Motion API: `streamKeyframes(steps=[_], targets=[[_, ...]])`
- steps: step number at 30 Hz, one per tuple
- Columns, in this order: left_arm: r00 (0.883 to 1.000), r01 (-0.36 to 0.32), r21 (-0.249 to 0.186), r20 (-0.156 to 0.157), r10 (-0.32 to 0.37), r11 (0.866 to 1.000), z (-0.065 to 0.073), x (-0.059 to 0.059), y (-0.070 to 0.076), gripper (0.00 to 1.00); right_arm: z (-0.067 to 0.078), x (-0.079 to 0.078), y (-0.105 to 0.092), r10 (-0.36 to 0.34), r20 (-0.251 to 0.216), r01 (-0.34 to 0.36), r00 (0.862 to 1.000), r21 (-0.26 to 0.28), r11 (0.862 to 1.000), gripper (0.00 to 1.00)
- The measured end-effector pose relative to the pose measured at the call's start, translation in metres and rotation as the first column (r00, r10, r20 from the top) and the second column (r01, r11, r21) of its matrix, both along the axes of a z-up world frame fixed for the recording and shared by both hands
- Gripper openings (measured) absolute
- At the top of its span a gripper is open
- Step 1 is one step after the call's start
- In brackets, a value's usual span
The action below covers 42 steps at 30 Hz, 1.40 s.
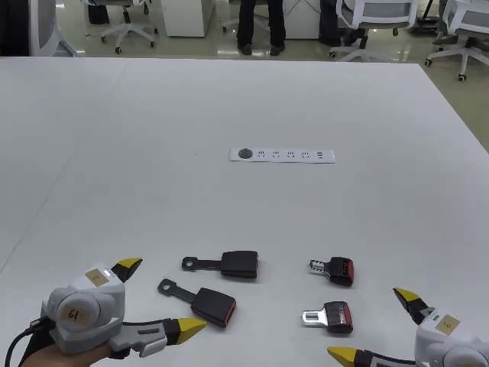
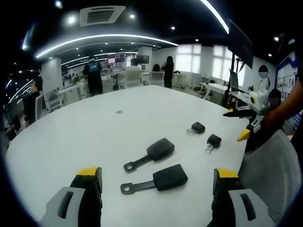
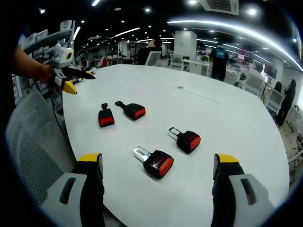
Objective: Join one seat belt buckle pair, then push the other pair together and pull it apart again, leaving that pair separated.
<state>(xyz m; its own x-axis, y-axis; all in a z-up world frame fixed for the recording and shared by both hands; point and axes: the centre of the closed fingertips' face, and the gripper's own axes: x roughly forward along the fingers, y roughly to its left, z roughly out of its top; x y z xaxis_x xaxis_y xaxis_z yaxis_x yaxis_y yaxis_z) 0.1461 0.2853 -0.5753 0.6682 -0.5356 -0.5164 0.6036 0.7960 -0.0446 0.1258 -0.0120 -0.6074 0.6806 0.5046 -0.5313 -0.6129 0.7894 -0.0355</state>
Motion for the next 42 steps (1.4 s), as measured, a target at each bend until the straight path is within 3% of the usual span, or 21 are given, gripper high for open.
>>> streamKeyframes(steps=[42], targets=[[1.000,-0.011,-0.006,-0.018,0.011,1.000,-0.0044,-0.0015,0.0014,0.99,-0.0081,-0.0030,-0.0032,0.000,-0.029,0.000,1.000,-0.007,1.000,0.96]])
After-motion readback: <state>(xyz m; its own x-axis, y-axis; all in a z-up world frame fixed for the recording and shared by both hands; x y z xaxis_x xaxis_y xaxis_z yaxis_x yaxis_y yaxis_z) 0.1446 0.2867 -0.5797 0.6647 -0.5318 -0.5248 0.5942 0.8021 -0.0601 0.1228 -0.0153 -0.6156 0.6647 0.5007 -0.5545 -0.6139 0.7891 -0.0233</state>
